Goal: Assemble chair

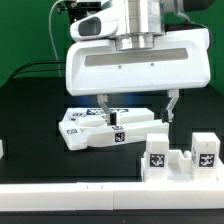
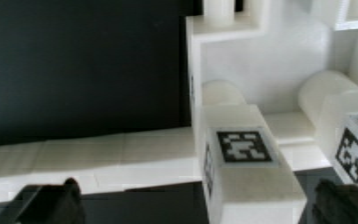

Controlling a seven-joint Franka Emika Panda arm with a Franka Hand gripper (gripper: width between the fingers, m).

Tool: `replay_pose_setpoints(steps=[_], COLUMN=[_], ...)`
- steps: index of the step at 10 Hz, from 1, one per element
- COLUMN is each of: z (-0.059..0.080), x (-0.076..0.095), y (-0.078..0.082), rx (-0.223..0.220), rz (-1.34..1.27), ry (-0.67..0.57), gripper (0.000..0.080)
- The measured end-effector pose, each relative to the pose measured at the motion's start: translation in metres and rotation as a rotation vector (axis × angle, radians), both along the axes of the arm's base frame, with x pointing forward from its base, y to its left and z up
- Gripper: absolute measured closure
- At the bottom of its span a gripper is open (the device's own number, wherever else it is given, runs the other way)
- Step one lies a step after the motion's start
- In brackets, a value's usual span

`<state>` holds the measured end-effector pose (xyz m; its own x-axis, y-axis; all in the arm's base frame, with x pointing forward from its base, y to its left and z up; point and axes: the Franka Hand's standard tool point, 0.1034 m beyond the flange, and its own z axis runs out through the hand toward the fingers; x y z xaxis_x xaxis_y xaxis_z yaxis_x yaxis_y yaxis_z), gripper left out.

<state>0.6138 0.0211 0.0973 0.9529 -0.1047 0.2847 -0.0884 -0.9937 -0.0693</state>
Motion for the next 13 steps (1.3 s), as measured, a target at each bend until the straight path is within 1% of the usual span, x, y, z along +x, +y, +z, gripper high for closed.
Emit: replay_pose_setpoints(steps=[1, 2, 3, 4, 5, 8, 9, 10, 11, 13], z=[0.0, 0.004, 0.004, -0.001, -0.006, -0.026, -0.031, -0.036, -0.044, -0.042], x=[-0.002, -0.001, -0.007, -0.011, -0.009, -0.013, -0.011, -0.01, -0.013, -0.012], y=[-0.001, -0.008, -0.013, -0.015, -0.017, -0.007, -0.009, -0.007, -0.001, -0.004], rx=[0.005, -0.023, -0.065, -0.077, -0.086, -0.075, -0.075, -0.078, -0.085, -0.082], rz=[-0.003, -0.017, -0.023, -0.027, -0.035, -0.027, -0.031, -0.042, -0.04, -0.044], ry=[0.005, -0.072, -0.149, -0.173, -0.193, -0.157, -0.152, -0.161, -0.164, -0.162], gripper=[0.0151, 0.0151, 0.0151, 0.0151, 0.0151, 0.0151, 0.0151, 0.0151, 0.0151, 0.0151])
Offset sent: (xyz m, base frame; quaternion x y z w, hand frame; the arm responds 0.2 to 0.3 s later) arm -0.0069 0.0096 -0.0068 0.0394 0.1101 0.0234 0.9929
